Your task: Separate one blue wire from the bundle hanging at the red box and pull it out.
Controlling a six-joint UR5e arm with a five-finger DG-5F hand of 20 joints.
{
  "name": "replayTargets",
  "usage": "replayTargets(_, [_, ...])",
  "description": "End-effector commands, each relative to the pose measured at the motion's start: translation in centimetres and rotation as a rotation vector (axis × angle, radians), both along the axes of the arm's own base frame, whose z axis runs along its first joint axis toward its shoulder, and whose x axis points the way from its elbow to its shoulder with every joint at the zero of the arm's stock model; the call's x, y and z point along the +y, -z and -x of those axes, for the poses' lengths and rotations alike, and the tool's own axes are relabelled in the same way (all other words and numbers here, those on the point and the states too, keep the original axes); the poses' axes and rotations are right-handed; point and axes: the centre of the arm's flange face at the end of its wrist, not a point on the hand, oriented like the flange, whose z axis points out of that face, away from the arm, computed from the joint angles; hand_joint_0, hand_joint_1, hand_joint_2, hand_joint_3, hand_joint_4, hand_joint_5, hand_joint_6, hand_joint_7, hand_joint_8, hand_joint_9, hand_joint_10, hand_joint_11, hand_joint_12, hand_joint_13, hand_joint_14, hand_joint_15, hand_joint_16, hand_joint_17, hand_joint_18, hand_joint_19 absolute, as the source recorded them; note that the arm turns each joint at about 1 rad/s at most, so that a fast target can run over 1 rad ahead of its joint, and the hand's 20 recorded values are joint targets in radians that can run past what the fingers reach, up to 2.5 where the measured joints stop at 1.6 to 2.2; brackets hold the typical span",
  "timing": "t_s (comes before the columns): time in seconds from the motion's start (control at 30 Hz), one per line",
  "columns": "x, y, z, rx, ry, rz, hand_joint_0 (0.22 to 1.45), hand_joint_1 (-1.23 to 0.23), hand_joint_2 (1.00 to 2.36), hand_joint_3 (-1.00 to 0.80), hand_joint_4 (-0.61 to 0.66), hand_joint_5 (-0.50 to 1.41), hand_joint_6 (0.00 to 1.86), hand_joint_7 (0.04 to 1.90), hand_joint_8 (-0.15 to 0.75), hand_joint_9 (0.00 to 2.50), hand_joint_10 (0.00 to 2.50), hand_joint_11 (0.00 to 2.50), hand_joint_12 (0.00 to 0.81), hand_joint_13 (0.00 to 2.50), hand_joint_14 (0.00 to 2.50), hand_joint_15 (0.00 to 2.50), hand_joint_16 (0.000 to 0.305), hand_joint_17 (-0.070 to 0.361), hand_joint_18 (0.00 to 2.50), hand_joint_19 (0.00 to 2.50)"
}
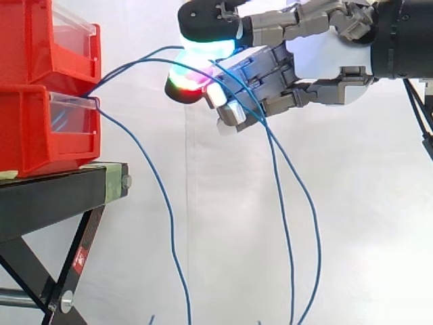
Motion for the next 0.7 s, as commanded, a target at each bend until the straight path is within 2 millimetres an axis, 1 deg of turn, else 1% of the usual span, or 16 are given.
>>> replayTargets(0.0, [0.0, -0.01, -0.01, 0.0, 0.0, 0.001, 0.6, -0.68, 1.02, -0.29, 0.24, -0.17, 0.74, 1.25, 0.346, 0.84, 0.02, 1.01, 0.393, 0.95, 0.02, 1.29, 0.05, 0.113, 0.51, 0.72])
replayTargets(0.17, [0.0, 0.01, 0.01, 0.001, 0.0, 0.0, 0.6, -0.68, 1.02, -0.25, 0.23, -0.17, 0.75, 1.25, 0.35, 0.86, 0.02, 1.02, 0.388, 0.96, 0.02, 1.28, 0.05, 0.112, 0.52, 0.72])
replayTargets(0.23, [0.0, 0.01, 0.01, 0.001, 0.0, 0.0, 0.6, -0.68, 1.02, -0.23, 0.21, -0.17, 0.76, 1.25, 0.352, 0.87, 0.02, 1.02, 0.394, 0.96, 0.02, 1.24, 0.049, 0.111, 0.52, 0.72])
replayTargets(0.47, [0.03, -0.04, -0.04, -0.004, -0.003, 0.001, 0.59, -0.69, 1.03, -0.1, 0.17, -0.16, 0.79, 1.26, 0.356, 0.93, 0.02, 1.04, 0.399, 0.93, 0.02, 1.16, 0.049, 0.11, 0.54, 0.72])
replayTargets(0.67, [0.04, -0.14, -0.13, -0.013, -0.001, 0.001, 0.58, -0.7, 1.03, 0.01, 0.12, -0.15, 0.81, 1.29, 0.356, 0.97, 0.02, 1.04, 0.405, 0.93, 0.02, 1.14, 0.049, 0.11, 0.56, 0.71])
